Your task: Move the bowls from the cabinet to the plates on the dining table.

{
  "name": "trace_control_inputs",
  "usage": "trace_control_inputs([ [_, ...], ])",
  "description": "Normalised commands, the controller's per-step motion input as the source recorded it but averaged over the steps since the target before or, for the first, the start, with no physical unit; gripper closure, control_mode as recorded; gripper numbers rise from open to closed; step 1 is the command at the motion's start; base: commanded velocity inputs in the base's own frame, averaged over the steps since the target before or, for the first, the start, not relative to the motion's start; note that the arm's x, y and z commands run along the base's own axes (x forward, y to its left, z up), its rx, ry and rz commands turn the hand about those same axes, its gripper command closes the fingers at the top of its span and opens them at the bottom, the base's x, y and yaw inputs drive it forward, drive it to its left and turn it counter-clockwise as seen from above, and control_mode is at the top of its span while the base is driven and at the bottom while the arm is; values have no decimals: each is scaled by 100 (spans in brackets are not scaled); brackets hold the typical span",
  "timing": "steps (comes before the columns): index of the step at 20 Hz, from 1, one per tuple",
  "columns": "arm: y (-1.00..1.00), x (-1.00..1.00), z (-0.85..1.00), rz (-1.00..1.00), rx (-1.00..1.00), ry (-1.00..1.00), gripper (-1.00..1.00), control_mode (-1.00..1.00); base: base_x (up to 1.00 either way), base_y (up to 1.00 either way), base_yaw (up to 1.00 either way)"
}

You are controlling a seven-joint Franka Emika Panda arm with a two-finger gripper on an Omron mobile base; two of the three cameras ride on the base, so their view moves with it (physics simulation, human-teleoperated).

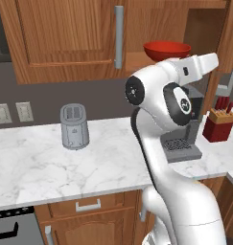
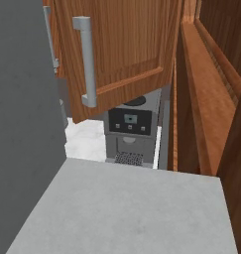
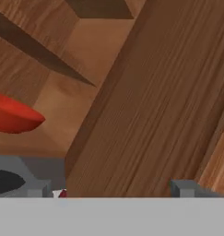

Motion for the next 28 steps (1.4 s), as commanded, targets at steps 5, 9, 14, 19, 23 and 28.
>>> trace_control_inputs([
  [5,-23,43,0,-20,3,5,-100,-100,0,0,0],
  [9,-27,47,0,-19,2,5,-100,-100,0,0,0],
  [14,-26,42,0,-18,2,4,-100,-100,0,0,0],
  [19,-33,19,0,-16,2,1,-100,-100,0,0,0],
  [23,-41,5,0,-15,2,1,-100,-100,0,0,0],
  [28,-48,-22,0,-13,1,0,-100,-100,0,0,0],
])
